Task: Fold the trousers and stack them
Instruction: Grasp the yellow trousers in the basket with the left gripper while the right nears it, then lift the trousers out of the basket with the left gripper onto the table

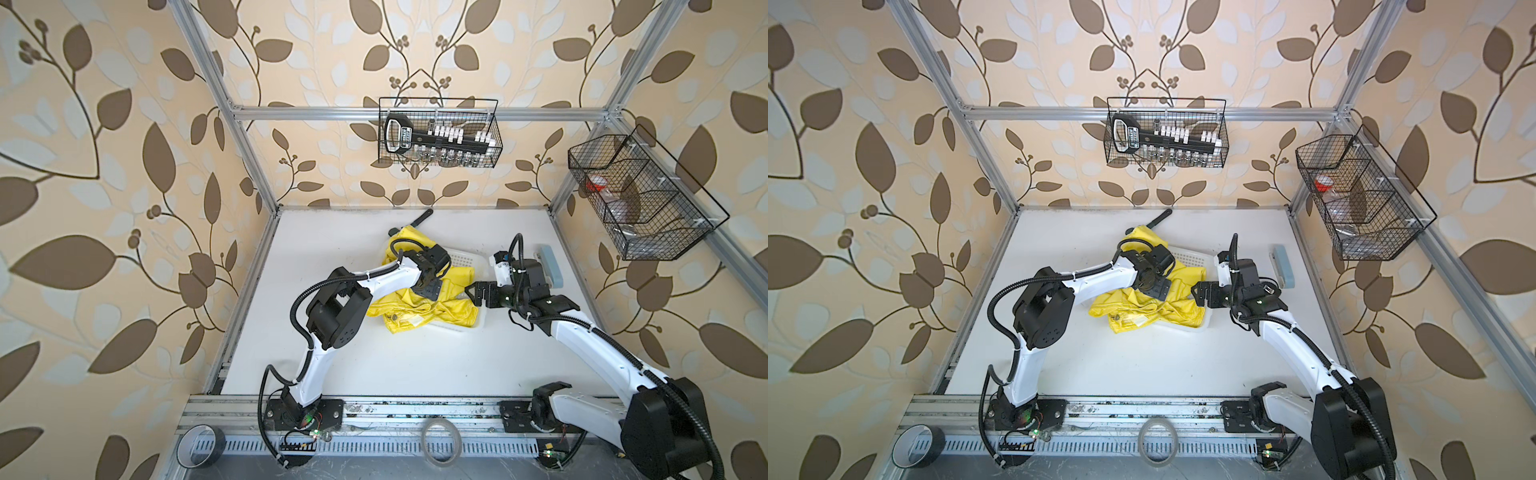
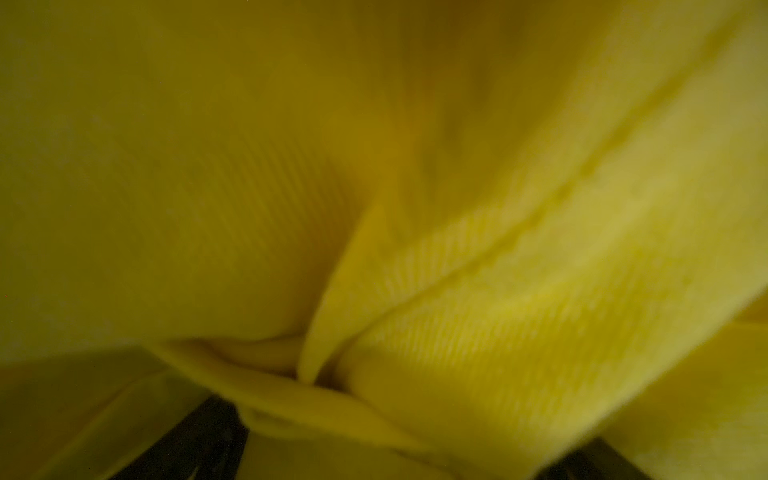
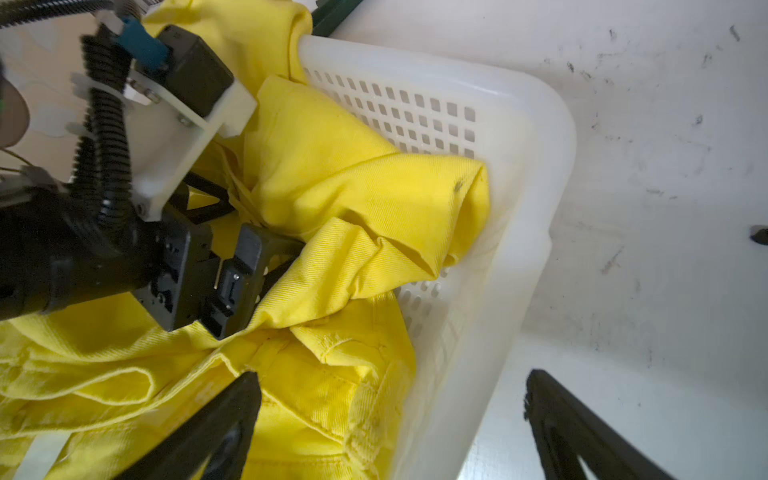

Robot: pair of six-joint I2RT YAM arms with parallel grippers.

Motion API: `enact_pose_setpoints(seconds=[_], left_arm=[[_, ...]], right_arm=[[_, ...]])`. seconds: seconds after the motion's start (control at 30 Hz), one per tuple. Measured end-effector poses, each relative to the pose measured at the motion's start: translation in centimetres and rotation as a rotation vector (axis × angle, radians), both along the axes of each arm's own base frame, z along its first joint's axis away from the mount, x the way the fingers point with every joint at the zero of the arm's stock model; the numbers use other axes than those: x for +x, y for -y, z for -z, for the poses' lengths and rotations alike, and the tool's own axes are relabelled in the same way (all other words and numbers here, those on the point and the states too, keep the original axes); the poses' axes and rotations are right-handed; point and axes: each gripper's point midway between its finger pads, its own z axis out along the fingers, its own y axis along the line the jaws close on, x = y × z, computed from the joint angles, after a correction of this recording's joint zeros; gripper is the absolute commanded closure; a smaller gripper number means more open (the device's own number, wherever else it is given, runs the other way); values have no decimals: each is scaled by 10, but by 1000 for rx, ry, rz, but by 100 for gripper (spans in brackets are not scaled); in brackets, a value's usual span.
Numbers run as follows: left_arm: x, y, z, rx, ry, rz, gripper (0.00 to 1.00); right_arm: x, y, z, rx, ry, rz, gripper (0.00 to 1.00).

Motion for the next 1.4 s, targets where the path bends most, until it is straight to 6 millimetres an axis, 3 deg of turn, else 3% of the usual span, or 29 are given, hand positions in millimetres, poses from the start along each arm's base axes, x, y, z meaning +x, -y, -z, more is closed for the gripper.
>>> enact_pose_setpoints(seconds=[0.1,0.17,0.23,0.33,0.47,0.57,0.63,0.77,0.87,1.0,1.17,1.27,1.4], left_arm=[[-1,5,3,-23,-11,1,52],[0,8,3,-38,-12,5,72],[0,10,0,-41,-15,13,100],[-2,12,-7,-46,-36,29,100],[-4,15,-18,-54,-47,45,100],[-7,17,-38,-79,-44,53,100],[-6,19,-61,-104,-21,56,100],[-5,18,-127,-171,65,63,100],[-10,6,-174,-201,142,62,100],[-20,-24,-216,-167,228,39,100],[-25,-72,-245,-105,293,-23,100],[-24,-127,-251,-84,311,-130,100],[-30,-216,-258,-9,359,-331,100]], right_arm=[[5,6,10,-25,-23,40,7],[7,12,17,-50,-38,74,11],[10,19,24,-77,-52,115,14],[12,27,33,-105,-73,157,24],[16,30,41,-124,-86,193,45],[19,29,40,-134,-79,207,59],[22,30,38,-139,-69,225,64],[28,36,31,-162,-47,267,76],[32,43,30,-182,-40,304,81],[37,54,28,-191,-43,334,85],[47,80,26,-214,-55,375,87],[55,103,21,-228,-50,415,87],[68,129,17,-250,-52,451,87]])
